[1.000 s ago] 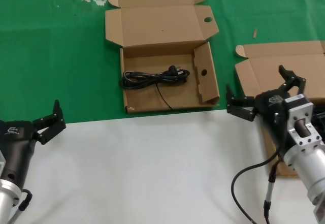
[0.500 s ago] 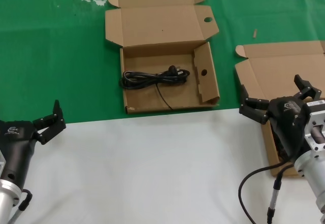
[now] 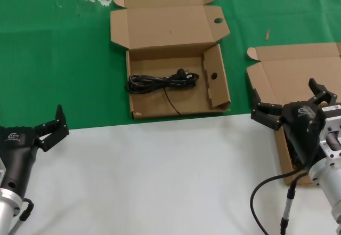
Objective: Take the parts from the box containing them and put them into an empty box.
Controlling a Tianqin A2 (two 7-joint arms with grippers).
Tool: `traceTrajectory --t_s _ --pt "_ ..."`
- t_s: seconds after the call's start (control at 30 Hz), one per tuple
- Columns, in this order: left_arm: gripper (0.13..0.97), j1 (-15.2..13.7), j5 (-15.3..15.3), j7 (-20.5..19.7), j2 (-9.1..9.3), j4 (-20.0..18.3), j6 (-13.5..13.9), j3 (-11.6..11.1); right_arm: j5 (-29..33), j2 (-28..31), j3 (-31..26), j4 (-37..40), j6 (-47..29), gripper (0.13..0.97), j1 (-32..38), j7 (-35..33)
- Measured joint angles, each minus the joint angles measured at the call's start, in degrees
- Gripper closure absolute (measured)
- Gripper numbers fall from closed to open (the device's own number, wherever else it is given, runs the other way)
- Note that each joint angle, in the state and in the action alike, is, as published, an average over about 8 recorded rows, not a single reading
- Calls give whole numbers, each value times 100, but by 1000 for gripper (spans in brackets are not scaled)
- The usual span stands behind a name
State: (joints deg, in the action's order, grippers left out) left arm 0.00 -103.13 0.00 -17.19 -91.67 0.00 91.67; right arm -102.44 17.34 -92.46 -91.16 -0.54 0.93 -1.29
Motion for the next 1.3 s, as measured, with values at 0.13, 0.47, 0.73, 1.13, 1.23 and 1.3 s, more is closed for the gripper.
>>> traceTrajectory --t_s 0.13,0.47,0.73,1.13,1.23,1.3 --pt "132 0 0 0 0 0 0 0 0 0 0 0 0 129 0 0" --pt "132 0 0 0 0 0 0 0 0 0 0 0 0 129 0 0" --pt "132 0 0 0 0 0 0 0 0 0 0 0 0 129 0 0" --pt "132 0 0 0 0 0 0 0 0 0 0 0 0 129 0 0" --pt "132 0 0 0 0 0 0 0 0 0 0 0 0 129 0 0" --pt "132 0 0 0 0 0 0 0 0 0 0 0 0 129 0 0"
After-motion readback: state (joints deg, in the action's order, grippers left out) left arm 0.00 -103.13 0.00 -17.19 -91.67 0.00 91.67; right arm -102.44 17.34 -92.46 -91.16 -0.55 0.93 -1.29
